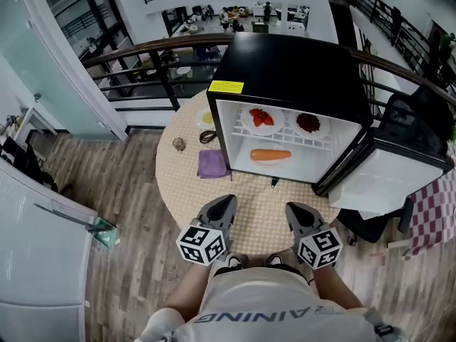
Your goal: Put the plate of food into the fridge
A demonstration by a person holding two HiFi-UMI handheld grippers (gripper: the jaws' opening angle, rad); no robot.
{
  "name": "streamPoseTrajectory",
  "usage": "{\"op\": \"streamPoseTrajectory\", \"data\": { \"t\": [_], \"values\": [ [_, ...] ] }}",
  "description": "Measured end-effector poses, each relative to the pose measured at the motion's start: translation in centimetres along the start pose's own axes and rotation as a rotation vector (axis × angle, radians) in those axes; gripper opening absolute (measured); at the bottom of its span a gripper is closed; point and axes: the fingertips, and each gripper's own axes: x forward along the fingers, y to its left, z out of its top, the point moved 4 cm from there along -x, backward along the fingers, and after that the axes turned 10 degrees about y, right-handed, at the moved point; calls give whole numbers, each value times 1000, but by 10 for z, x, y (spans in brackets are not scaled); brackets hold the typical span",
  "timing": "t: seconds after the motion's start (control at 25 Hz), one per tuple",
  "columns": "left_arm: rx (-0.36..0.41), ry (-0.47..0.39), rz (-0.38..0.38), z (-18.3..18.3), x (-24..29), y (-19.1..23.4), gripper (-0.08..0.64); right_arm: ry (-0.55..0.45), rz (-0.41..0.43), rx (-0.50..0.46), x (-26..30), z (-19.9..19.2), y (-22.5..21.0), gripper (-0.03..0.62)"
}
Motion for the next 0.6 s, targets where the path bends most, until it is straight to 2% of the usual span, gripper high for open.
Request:
{"op": "streamPoseTrajectory", "data": {
  "t": [0.6],
  "values": [
    [-43, 18, -44, -7, 2, -5, 9, 0, 3, 3, -4, -3, 9, 20]
  ]
}}
